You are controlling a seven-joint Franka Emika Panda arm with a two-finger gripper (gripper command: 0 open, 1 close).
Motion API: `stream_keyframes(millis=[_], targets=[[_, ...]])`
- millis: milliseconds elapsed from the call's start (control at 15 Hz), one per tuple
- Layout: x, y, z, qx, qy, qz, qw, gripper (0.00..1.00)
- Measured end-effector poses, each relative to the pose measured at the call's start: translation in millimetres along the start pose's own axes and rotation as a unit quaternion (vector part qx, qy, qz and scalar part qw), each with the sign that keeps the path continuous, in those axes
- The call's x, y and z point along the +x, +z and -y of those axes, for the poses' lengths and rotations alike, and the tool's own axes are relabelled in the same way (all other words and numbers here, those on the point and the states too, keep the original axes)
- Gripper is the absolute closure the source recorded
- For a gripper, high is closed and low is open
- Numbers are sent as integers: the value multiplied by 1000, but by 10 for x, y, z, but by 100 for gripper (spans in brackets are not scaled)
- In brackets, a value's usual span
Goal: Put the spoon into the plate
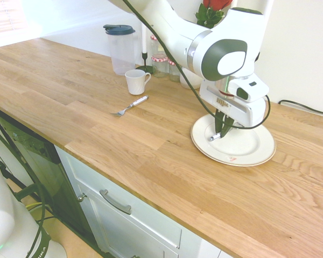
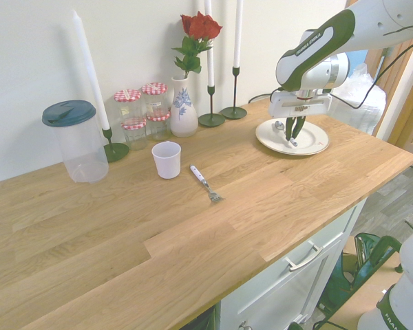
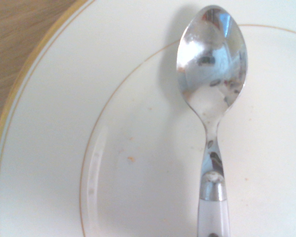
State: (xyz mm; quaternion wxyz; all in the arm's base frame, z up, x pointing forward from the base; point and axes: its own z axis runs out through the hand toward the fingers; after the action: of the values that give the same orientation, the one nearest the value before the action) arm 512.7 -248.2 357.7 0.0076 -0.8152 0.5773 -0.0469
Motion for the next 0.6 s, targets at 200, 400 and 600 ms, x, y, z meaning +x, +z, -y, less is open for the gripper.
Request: stream_keyframes(millis=[200,400,600], targets=[[24,-34,11,2,1,-2,1000,0],[11,-69,27,5,-5,-4,1000,0],[-349,-500,202,19,-73,6,997,0]])
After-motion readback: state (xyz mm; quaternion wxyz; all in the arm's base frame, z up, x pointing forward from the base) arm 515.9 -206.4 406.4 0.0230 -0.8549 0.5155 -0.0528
